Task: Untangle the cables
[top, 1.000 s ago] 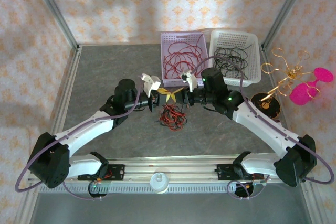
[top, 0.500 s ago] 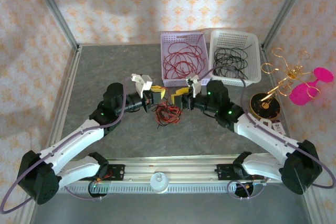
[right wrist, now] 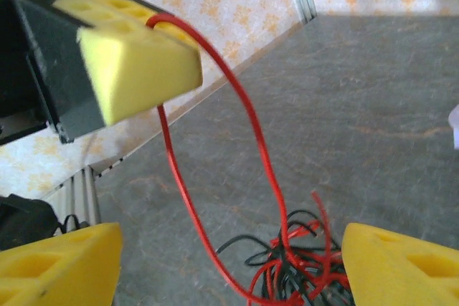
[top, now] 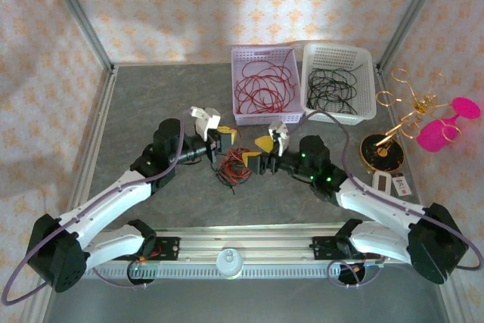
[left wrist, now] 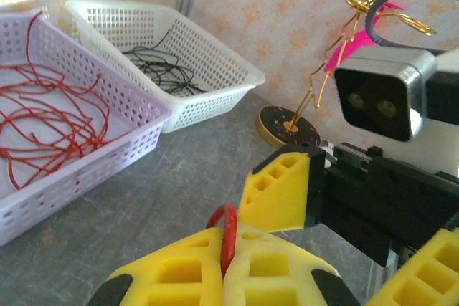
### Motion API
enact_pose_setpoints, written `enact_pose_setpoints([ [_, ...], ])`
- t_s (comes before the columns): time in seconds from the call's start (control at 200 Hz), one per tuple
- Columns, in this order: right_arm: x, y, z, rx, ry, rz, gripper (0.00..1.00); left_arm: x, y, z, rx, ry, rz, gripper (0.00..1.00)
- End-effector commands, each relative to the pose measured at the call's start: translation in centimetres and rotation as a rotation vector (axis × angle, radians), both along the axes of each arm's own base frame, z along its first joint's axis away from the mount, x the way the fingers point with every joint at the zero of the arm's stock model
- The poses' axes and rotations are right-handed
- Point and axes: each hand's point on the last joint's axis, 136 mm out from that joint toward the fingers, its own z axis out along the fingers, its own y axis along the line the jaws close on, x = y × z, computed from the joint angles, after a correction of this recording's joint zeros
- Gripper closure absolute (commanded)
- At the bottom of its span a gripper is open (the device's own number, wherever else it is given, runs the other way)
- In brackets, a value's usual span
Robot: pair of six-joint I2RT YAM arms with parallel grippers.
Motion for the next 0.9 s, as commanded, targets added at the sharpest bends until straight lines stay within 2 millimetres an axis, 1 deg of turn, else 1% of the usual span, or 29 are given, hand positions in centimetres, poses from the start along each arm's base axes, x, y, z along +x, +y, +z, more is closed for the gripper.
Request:
enact_pose_setpoints([
  [0.0,0.9,0.1,1.5,0.04,-0.075,-0.03,0.17,0.2,-0.4,2.7,-0.042,0.021,-0.002,1.0],
  [0.08,2.3,0.6,0.9,0.036,-0.051,-0.062,0.18,0.2,-0.4,2.6,-0.028,0.044,0.003,1.0],
  [0.11,2.6,0.9,1.2,0.053,-0.057,-0.061,0.19,0.2,-0.4,2.7,-0.026,0.045,0.002,1.0],
  [0.125,2.9,1.2,0.6,0.049,-0.045,-0.061,0.19,0.1,-0.4,2.7,-0.027,0.048,0.001,1.0],
  [0.145,3.1,1.5,0.6,0.058,-0.039,-0.061,0.2,0.1,-0.5,2.8,-0.028,0.05,-0.004,1.0],
  [0.205,4.4,2.0,0.3,0.084,-0.003,-0.09,0.24,-0.4,-0.7,3.1,-0.034,0.056,-0.029,1.0],
  [0.315,6.7,3.6,-0.7,0.091,0.053,-0.115,0.36,-2.1,-1.6,3.2,-0.04,0.082,-0.134,1.0],
  [0.36,7.0,4.7,-1.1,0.093,0.067,-0.083,0.4,-2.5,-1.8,3.5,-0.04,0.085,-0.159,1.0],
  [0.43,7.0,6.3,-1.5,0.104,0.093,-0.013,0.45,-2.7,-1.9,4.3,-0.054,0.075,-0.163,1.0],
  [0.485,7.2,6.9,-2.5,0.095,0.122,-0.002,0.48,-2.9,-1.8,5.3,-0.072,0.054,-0.162,1.0],
  [0.546,7.9,6.4,-3.9,0.072,0.154,-0.058,0.5,-2.9,-1.6,6.4,-0.094,0.028,-0.151,1.0],
  [0.666,8.9,4.4,-7.2,0.009,0.183,-0.193,0.55,-2.9,-1.1,9.0,-0.138,-0.018,-0.12,1.0],
  [0.761,8.8,3.4,-9.6,-0.035,0.204,-0.236,0.56,-3.3,-0.7,10.9,-0.17,-0.042,-0.114,1.0],
  [0.821,9.0,2.7,-11.2,-0.062,0.229,-0.273,0.59,-3.5,-0.6,11.9,-0.186,-0.053,-0.11,1.0],
  [0.896,9.1,2.3,-13.0,-0.091,0.256,-0.302,0.61,-3.7,-0.3,13.1,-0.2,-0.071,-0.104,1.0],
])
